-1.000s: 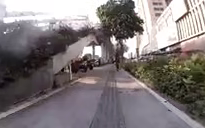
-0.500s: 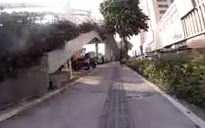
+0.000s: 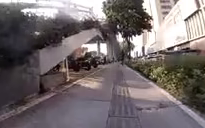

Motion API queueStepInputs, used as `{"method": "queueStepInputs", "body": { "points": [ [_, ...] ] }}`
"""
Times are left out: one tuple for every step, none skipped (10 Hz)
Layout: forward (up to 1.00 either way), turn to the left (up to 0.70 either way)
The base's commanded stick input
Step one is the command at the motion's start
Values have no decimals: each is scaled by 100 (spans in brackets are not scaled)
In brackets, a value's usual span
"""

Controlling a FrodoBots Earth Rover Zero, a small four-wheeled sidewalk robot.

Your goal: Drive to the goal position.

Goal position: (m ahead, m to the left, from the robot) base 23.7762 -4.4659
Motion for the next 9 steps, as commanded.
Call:
{"method": "queueStepInputs", "body": {
  "points": [
    [70,0],
    [70,0],
    [70,0],
    [70,0],
    [70,0],
    [70,0],
    [70,0],
    [70,0],
    [70,0]
  ]
}}
